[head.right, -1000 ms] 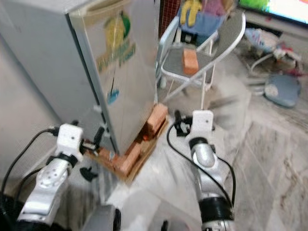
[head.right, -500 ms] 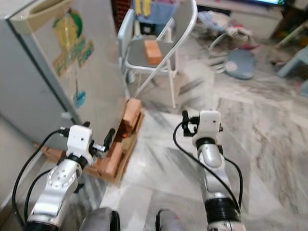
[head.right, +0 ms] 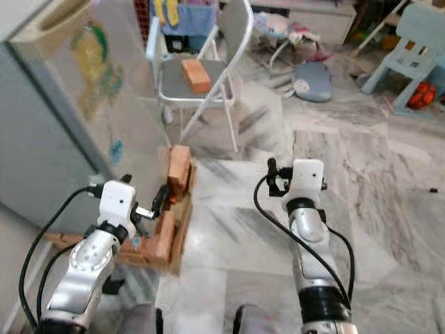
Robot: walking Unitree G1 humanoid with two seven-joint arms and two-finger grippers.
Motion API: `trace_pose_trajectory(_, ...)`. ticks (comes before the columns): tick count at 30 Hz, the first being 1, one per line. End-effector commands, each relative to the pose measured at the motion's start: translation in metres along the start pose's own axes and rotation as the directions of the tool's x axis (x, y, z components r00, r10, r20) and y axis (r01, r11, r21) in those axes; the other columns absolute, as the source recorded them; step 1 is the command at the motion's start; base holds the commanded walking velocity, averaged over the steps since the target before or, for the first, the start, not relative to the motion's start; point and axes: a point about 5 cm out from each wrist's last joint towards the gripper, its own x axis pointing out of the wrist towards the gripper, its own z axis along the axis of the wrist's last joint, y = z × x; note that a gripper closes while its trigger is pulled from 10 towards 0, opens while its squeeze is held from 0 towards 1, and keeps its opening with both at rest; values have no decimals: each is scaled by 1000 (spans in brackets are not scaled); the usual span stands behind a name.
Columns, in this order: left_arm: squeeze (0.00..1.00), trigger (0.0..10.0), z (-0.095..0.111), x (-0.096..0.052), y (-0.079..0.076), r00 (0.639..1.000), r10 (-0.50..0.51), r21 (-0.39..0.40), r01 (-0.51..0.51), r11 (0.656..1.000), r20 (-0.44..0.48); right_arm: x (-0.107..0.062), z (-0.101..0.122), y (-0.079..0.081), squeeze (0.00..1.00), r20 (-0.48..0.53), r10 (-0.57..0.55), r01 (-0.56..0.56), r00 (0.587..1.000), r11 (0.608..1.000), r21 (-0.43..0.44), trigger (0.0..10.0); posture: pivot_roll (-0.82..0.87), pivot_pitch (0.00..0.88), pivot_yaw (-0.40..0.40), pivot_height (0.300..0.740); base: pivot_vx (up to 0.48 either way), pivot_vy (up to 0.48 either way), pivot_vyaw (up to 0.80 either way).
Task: Restocking fridge
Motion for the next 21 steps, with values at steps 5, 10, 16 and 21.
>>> trace_pose_trajectory(5, 0, 10000, 4, 0, -8, 1000, 6, 8, -6, 1000, 21, 0, 2, -11, 0, 3, -29, 29, 1000, 999, -19, 10000, 141, 115, -36, 740, 0, 0, 0)
trace_pose_trajectory(10, 0, 10000, 6, 3, -8, 999, 26, 1, -26, 1000, 30, 0, 2, -11, 0, 3, -31, 31, 1000, 999, -18, 10000, 138, 117, -36, 740, 0, 0, 0)
trace_pose_trajectory(16, 0, 10000, 8, 14, 2, 986, 165, -164, -161, 973, 6, 0, 3, -12, 0, 4, -33, 33, 999, 999, -16, 10000, 134, 121, -39, 740, 0, 0, 0)
trace_pose_trajectory(21, 0, 10000, 9, 28, 9, 981, 196, -161, -192, 968, 8, -1, 6, -11, 0, 11, -31, 31, 999, 999, -13, 10000, 127, 121, -40, 740, 0, 0, 0)
